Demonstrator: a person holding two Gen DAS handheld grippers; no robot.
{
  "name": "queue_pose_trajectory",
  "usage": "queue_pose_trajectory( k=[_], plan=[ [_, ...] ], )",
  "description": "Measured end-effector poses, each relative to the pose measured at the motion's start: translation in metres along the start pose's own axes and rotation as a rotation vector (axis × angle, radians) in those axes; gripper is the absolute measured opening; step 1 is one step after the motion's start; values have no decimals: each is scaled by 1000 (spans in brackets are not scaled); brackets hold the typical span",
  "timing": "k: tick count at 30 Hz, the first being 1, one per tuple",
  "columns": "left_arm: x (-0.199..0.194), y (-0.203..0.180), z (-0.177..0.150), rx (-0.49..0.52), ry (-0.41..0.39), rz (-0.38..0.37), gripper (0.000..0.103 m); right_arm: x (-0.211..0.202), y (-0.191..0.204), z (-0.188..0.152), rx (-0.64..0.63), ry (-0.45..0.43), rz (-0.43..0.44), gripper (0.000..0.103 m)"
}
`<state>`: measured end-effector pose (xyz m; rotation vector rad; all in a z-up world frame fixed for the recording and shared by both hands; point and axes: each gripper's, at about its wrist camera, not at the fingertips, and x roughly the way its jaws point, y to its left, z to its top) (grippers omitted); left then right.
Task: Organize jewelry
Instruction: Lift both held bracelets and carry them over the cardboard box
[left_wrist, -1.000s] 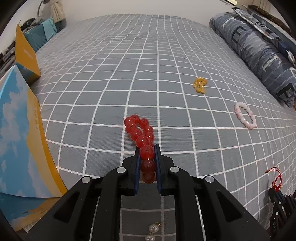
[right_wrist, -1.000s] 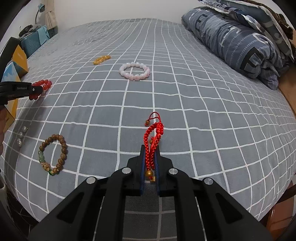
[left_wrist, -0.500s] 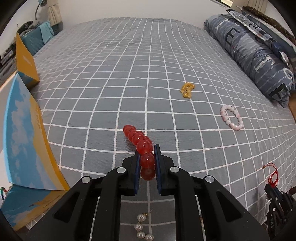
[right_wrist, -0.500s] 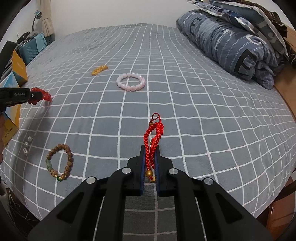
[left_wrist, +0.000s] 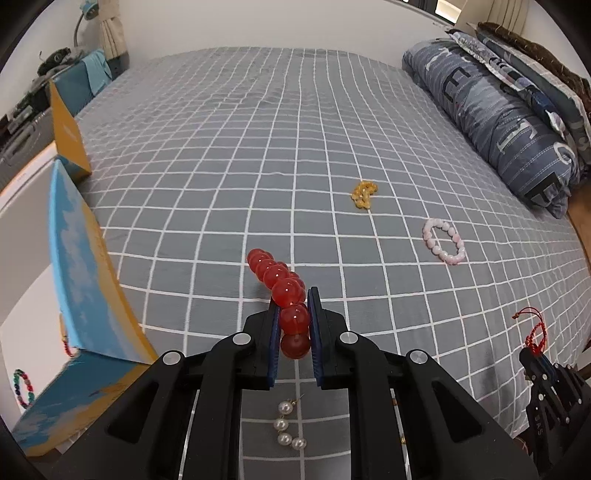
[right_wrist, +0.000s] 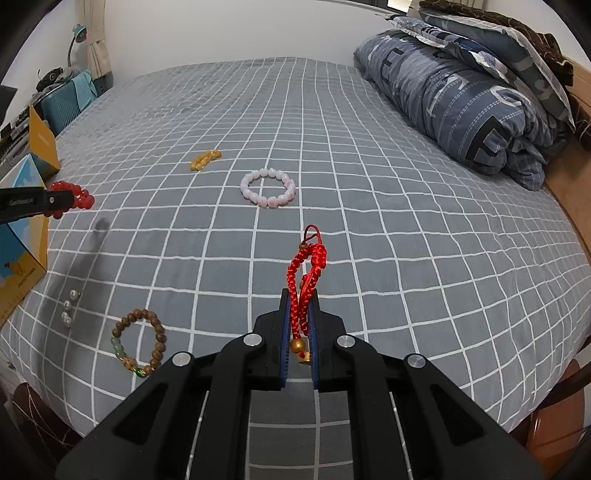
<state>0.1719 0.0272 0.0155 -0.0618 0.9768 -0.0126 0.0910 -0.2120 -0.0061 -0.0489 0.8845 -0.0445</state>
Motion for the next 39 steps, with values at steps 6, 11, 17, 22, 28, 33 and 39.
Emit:
queue_pose_trajectory(
  k=[6,11,17,22,28,33,39],
  plan=[
    [-21,13,2,-19,-24,16,13,-11,10,15,-26,-41,-7,7],
    [-42,26,6,-42,-59,20,13,-21,27,33,-68,-76,-17,7],
    [-71,44,8,-60,-103,53,13,-32,52,57,-116,-114,-7,7],
    [-88,64,8,-96,-134,82,13,-40,81,78,-151,-128,27,7],
    [-101,99,0,-147,-137,94,13,-46,134,105,-220,-129,137,8],
    [-122,138,-12,-196,-153,142,13,-54,187,119,-284,-144,207,7],
    [-142,186,-25,-258,-155,208,13,-69,260,122,-377,-165,270,7]
  ],
)
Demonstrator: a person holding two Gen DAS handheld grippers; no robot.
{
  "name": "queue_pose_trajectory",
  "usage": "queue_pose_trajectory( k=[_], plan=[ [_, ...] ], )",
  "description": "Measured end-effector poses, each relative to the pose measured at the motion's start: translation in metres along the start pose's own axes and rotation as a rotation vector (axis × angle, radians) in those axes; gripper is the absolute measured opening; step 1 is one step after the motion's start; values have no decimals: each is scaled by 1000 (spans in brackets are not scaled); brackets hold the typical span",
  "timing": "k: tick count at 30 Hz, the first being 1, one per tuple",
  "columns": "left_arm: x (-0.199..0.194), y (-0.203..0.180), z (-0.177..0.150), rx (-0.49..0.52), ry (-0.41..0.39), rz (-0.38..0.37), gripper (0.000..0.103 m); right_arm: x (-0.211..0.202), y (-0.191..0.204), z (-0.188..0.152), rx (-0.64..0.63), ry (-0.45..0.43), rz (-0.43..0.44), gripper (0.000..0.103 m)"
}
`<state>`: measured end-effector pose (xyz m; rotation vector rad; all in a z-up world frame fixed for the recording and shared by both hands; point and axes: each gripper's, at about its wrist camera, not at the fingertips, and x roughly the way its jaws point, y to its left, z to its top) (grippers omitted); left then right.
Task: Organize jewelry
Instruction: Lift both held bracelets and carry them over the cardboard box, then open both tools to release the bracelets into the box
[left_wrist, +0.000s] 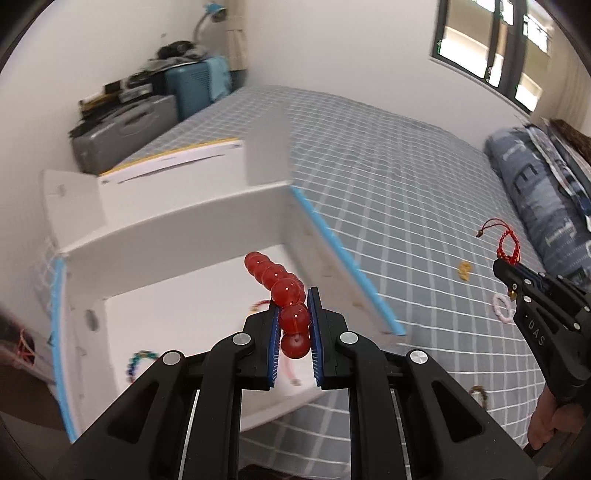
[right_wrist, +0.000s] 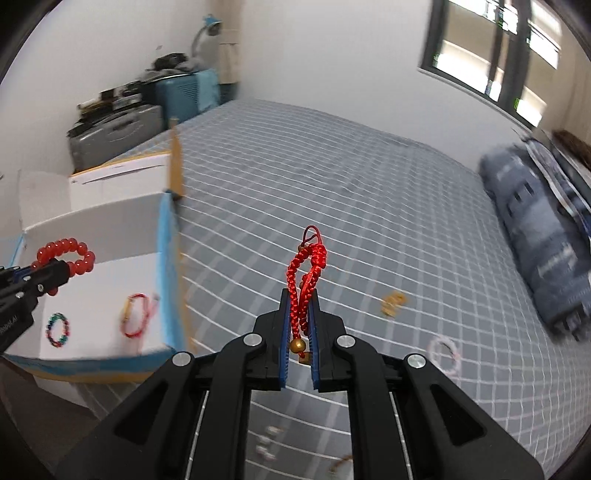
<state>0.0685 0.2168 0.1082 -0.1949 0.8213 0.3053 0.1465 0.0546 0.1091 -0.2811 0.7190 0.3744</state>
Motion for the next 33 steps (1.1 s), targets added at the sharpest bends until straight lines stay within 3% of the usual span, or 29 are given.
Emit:
queue_pose_trajectory(
  k=[5,8,13,23,33],
  plan=[
    [0,45,-3,-53,20,53,13,9,50,17,-53,2,105,8],
    [5,70,-6,-96,51,77,13,25,76,24,-70,47,187,8],
    [15,106,-17,-141,89,116,13,41,112,26,-126,92,250,8],
    [36,128,-39,-165,159,143,13,76,159,11,-191,243,263,8],
    [44,136,-44,-170,194,151,13,88,170,1,-216,292,278,8]
  ],
)
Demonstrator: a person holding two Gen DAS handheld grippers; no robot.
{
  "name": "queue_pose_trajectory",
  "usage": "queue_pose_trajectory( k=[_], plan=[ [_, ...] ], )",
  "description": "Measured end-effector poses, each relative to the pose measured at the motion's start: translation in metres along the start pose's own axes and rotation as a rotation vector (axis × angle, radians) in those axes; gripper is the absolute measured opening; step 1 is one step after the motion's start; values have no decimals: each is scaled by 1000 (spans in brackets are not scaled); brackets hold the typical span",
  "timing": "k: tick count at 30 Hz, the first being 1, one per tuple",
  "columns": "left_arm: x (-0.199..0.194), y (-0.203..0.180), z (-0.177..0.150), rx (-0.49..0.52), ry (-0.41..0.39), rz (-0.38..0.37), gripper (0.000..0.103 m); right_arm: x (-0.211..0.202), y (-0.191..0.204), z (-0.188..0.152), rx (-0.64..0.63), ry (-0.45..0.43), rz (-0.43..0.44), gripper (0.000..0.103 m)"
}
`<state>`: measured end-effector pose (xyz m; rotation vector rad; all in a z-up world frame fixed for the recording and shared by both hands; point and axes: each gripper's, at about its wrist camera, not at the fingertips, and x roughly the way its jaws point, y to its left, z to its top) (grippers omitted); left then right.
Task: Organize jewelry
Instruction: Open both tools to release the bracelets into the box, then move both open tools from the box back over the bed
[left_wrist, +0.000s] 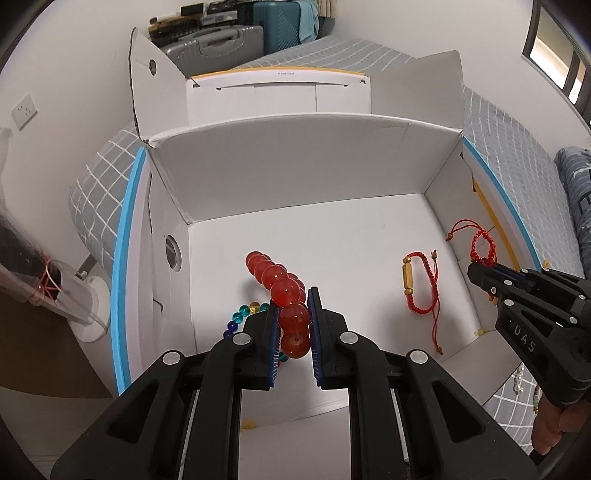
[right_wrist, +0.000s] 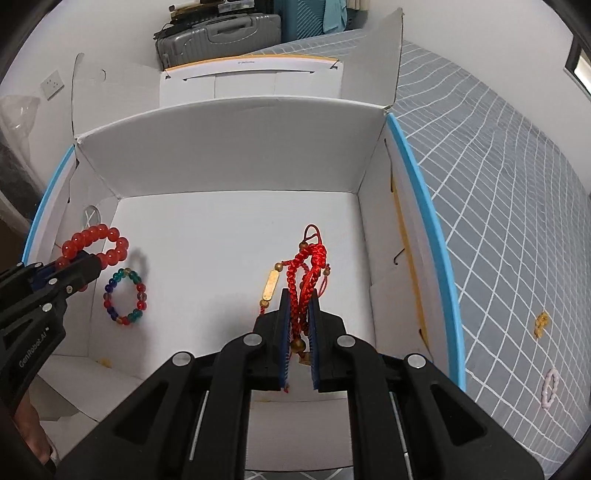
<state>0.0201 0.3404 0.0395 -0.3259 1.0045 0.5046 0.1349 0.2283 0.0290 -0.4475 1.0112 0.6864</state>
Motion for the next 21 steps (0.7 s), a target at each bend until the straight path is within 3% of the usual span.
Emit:
queue_pose_trajectory(
  k=[3,8,15,16,21],
  plan=[
    [2,1,1,8,-5,13,15,1,1,-1,-1,-2,9,11],
    [-7,2,1,7,-20,27,17,0,4,-1,-2,-7,12,30],
    [-21,5,1,-14,-54,47,53,-14,10,0,-17,-44,11,63],
    [-23,6,1,-19,-63,50,63,-15,11,0,-18,-49,10,67],
    [-31,7,0,-27,-92,59,82,-26,8,2,-4,-90,-19,89]
  ],
)
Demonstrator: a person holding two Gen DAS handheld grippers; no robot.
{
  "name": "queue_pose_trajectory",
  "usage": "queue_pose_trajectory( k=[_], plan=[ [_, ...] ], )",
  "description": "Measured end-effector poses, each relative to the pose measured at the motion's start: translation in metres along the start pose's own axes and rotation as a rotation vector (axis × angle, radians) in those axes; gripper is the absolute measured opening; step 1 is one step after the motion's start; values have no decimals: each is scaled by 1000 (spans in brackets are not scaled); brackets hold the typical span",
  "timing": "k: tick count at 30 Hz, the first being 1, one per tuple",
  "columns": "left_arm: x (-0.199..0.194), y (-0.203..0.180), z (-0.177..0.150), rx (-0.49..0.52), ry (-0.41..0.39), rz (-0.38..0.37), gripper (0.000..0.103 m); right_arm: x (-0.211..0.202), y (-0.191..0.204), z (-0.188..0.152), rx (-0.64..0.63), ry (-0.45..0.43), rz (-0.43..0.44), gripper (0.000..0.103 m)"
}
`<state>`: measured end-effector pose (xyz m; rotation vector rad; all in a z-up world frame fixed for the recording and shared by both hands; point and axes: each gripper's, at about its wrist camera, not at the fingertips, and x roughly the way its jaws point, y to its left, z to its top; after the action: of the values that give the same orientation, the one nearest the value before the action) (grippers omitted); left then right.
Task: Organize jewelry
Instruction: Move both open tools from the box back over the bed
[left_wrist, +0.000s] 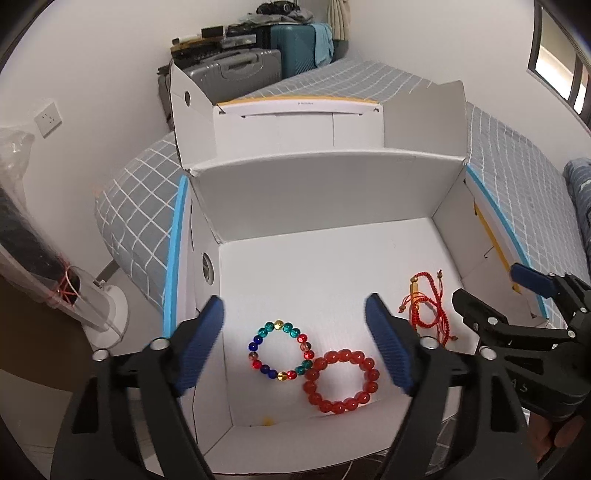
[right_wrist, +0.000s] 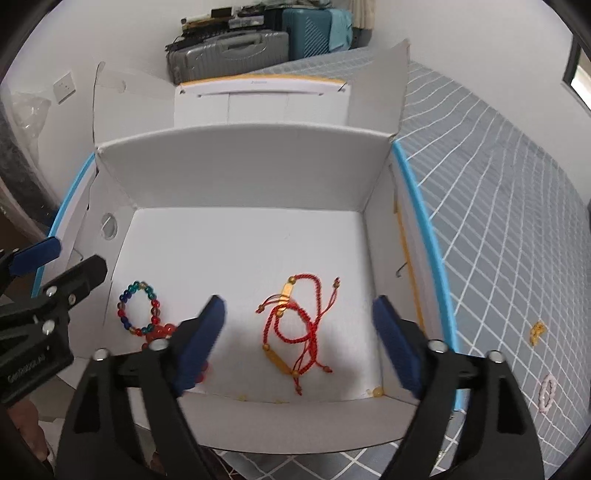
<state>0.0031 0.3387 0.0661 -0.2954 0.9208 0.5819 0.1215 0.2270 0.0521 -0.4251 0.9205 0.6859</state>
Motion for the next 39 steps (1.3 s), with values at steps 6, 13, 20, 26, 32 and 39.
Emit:
queue_pose_trajectory(
  k=[6,13,20,26,32,39],
  plan=[
    [-9,3,1,-9,-33,1,95,-8,-7,1,27,-30,-9,95],
    [-21,-4,0,8,-66,-11,97,-35,-22,-3,51,-88,-21,95],
    [-36,-37,-2,58,-104,-47,97,-69,-58,-16,83,-126,-50,95],
    [-48,-79,-9,114,-118,-98,97,-90,-102,-41,141,-137,-89,95],
    [-66,-131,-19,196,-144,-159,97,-106,-152,-68,229,-132,-136,95],
    [-74,-190,-40,284,-136,-240,97,-120,-201,-103,310,-113,-202,95]
  ],
)
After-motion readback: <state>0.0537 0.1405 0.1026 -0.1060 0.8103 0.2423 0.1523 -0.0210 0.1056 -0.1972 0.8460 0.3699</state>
